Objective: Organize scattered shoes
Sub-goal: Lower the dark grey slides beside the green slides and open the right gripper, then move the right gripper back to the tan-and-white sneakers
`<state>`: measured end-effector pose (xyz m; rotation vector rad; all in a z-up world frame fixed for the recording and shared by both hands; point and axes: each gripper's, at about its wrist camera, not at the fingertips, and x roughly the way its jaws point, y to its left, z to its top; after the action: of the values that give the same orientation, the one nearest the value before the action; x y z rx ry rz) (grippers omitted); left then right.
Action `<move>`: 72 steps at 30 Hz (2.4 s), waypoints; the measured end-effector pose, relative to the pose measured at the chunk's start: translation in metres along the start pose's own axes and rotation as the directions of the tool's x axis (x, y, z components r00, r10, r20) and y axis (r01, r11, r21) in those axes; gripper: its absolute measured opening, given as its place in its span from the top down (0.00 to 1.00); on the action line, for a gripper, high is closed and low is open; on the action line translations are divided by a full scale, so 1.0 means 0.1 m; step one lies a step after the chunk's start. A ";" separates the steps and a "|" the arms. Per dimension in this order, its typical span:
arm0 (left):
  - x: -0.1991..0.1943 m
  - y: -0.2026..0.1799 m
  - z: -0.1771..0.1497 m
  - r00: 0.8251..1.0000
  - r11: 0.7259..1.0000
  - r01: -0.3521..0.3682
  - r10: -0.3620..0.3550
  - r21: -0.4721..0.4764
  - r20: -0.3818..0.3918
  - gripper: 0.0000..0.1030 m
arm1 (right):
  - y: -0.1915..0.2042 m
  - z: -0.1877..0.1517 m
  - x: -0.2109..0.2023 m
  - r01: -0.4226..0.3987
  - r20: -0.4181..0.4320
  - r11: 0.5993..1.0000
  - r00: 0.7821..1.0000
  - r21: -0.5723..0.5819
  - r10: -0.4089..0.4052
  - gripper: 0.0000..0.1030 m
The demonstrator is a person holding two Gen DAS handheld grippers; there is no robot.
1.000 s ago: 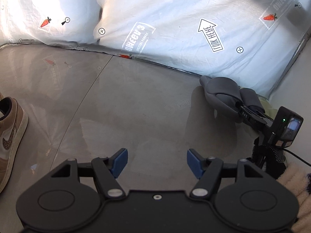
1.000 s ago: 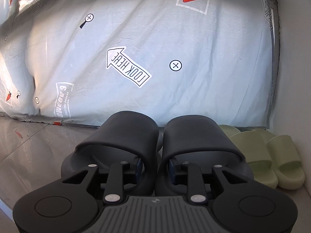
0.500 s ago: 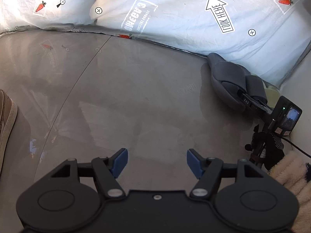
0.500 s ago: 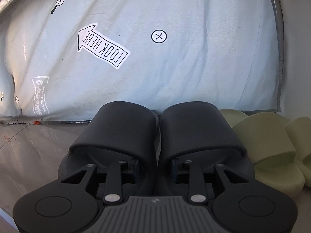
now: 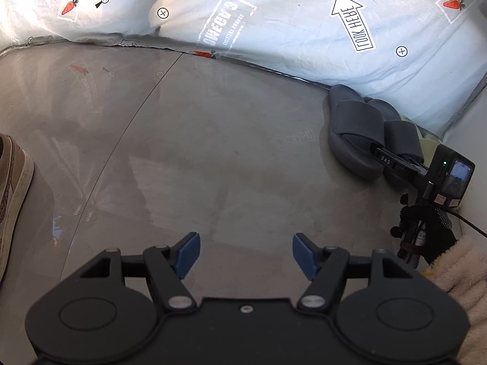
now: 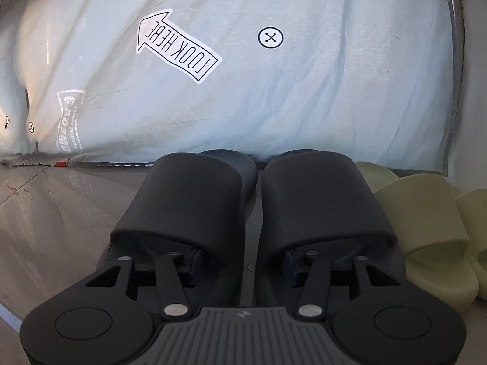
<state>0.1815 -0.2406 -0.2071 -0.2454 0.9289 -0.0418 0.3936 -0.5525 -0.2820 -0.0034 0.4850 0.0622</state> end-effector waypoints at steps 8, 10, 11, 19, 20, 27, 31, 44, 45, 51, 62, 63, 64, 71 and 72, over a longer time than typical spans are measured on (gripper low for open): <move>-0.03 0.11 -0.01 1.000 0.999 -0.007 0.008 -0.031 0.004 0.34 | -0.26 0.29 0.08 -0.020 -0.123 0.901 0.989 0.433 0.081 0.23; -0.02 0.09 0.00 1.000 1.000 0.000 0.000 -0.027 0.004 0.34 | -0.27 0.33 0.09 -0.009 -0.156 0.897 0.984 0.442 0.087 0.23; -0.02 0.09 0.00 1.000 1.000 0.003 -0.003 -0.024 0.004 0.34 | -0.26 0.34 0.09 -0.003 -0.173 0.901 0.981 0.434 0.086 0.23; 0.04 0.05 0.05 1.000 1.000 0.026 -0.026 -0.002 -0.003 0.34 | -0.20 0.44 0.08 0.045 -0.311 0.932 0.948 0.359 0.074 0.23; 0.05 0.05 0.05 1.000 1.000 0.029 -0.029 -0.001 -0.005 0.34 | -0.19 0.45 0.08 0.051 -0.328 0.936 0.942 0.349 0.071 0.23; 0.06 0.07 0.07 0.999 0.999 0.038 -0.038 0.001 -0.006 0.34 | -0.10 0.37 -0.07 0.089 -0.360 0.956 0.933 0.279 0.018 0.09; 0.05 0.12 0.07 0.999 0.999 0.032 -0.032 -0.011 -0.004 0.34 | -0.20 0.20 -0.41 0.083 -0.268 0.942 0.963 0.325 0.008 0.11; 0.09 0.09 0.08 0.998 0.998 0.055 -0.055 -0.001 -0.012 0.34 | -0.44 -0.27 -0.44 0.132 -0.281 0.964 0.958 0.232 -0.064 0.83; 0.07 0.09 0.07 0.998 0.998 0.056 -0.056 0.001 -0.009 0.34 | -0.42 -0.25 -0.39 0.129 -0.275 0.965 0.959 0.228 -0.063 0.83; -0.04 0.10 0.01 0.998 0.998 0.055 -0.055 0.009 0.019 0.34 | -0.38 -0.20 -0.36 0.141 -0.274 0.962 0.959 0.234 -0.074 0.80; -0.53 0.47 -0.23 0.990 0.997 0.066 -0.061 -0.035 0.130 0.34 | 0.04 -0.57 -1.32 0.062 -0.189 0.962 0.982 0.267 -0.011 0.36; -0.58 0.51 -0.27 0.989 0.997 0.066 -0.060 -0.037 0.138 0.34 | 0.14 -0.61 -1.40 0.045 -0.184 0.965 0.983 0.257 0.003 0.35; -0.64 0.57 -0.31 0.988 0.997 0.063 -0.057 -0.037 0.145 0.34 | 0.24 -0.64 -1.48 0.028 -0.180 0.969 0.984 0.247 0.018 0.34; -1.00 1.16 -0.49 0.981 0.998 0.021 -0.008 -0.065 0.195 0.34 | 1.02 -0.75 -1.88 -0.071 -0.153 0.967 0.982 0.243 0.110 0.33; -1.04 1.27 -0.50 0.979 0.997 0.018 -0.002 -0.075 0.202 0.34 | 1.17 -0.75 -1.94 -0.088 -0.141 0.968 0.982 0.233 0.124 0.33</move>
<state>0.0707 -0.1120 -0.1827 -0.3193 0.7278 0.0096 0.1799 -0.4483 -0.2568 0.2429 0.6459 0.1125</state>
